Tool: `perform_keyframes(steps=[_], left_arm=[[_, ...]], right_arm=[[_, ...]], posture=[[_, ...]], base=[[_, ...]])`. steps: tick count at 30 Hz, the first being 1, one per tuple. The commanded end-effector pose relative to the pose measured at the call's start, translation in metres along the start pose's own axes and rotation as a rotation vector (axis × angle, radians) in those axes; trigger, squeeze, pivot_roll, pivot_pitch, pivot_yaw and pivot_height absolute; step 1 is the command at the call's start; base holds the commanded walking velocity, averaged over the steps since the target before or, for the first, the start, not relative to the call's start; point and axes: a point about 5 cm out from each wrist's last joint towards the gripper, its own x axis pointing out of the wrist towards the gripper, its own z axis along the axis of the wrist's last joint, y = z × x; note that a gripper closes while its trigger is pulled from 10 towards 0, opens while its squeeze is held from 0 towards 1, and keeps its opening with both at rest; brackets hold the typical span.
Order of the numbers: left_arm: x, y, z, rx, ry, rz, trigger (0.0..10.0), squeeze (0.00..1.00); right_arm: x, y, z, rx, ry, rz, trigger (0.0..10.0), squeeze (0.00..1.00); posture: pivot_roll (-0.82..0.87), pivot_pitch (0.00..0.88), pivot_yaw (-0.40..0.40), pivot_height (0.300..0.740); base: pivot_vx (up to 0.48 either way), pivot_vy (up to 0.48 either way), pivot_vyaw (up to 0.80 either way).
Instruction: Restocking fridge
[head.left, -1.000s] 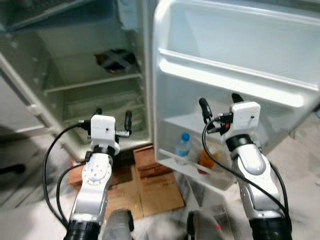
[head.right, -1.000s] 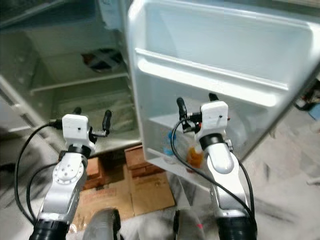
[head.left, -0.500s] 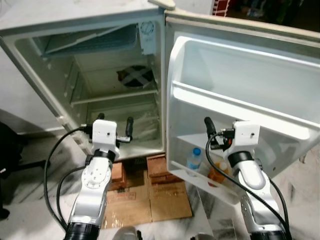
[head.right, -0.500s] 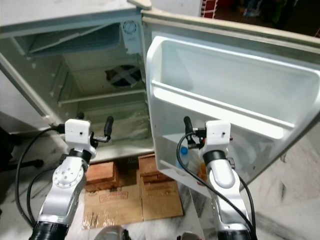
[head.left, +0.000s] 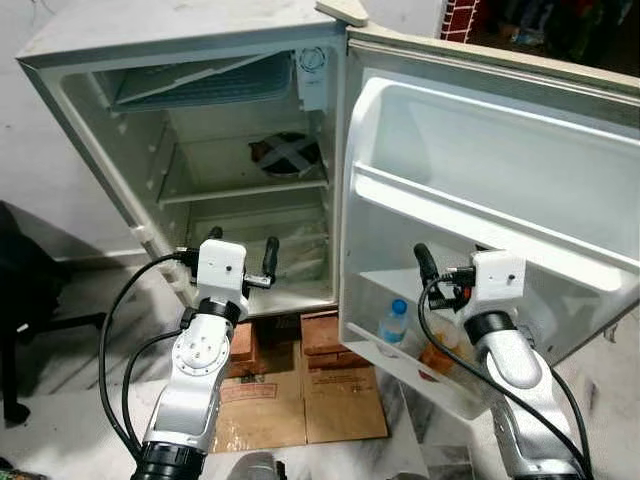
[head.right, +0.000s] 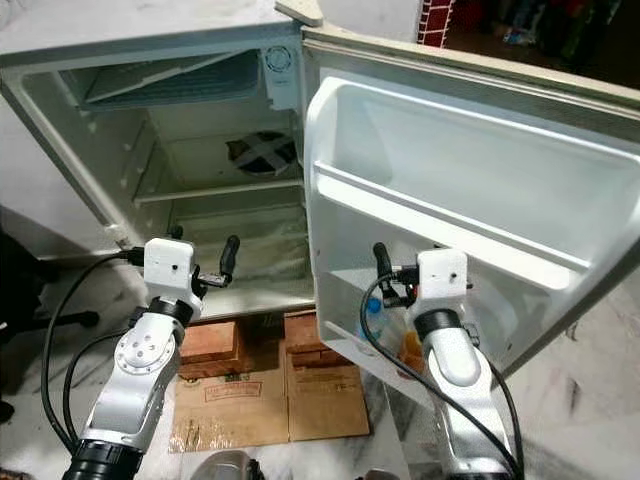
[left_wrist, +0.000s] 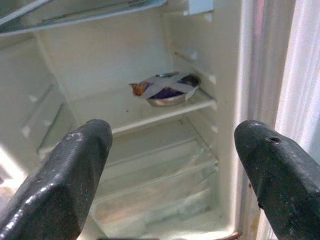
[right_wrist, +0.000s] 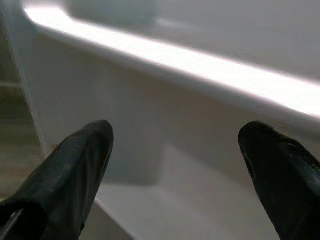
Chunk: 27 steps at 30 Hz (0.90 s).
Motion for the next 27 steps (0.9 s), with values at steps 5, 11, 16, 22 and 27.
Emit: perform_keyframes(steps=[5, 11, 16, 22, 27], left_arm=[[0.0, -0.002, 0.001, 0.001, -0.001, -0.034, 10.0, 0.0], [0.001, -0.003, 0.004, 0.004, -0.005, -0.025, 10.0, 0.0], [0.0, -0.003, 0.003, 0.007, -0.003, -0.026, 10.0, 0.0], [-0.001, -0.002, 0.004, 0.006, -0.008, -0.021, 10.0, 0.0], [-0.004, 0.003, 0.002, 0.015, 0.002, -0.003, 10.0, 0.0]], right_arm=[[-0.01, 0.002, -0.005, 0.029, 0.028, 0.026, 10.0, 0.0], [-0.011, 0.007, -0.008, 0.049, 0.044, 0.077, 10.0, 0.0], [-0.019, 0.004, -0.018, 0.053, 0.102, 0.109, 10.0, 0.0], [-0.027, 0.002, -0.033, 0.007, 0.18, 0.269, 10.0, 0.0], [-0.019, -0.022, -0.038, -0.074, 0.195, 0.261, 10.0, 0.0]], posture=[[-0.11, 0.053, 0.079, 0.74], [-0.1, 0.059, 0.081, 0.74], [-0.1, 0.062, 0.084, 0.74], [-0.09, 0.064, 0.083, 0.74], [-0.09, 0.069, 0.082, 0.74]], base=[[0.0, -0.392, 0.0], [0.0, -0.48, 0.0], [0.0, -0.48, 0.0], [0.0, -0.211, 0.0], [0.0, 0.0, 0.0]])
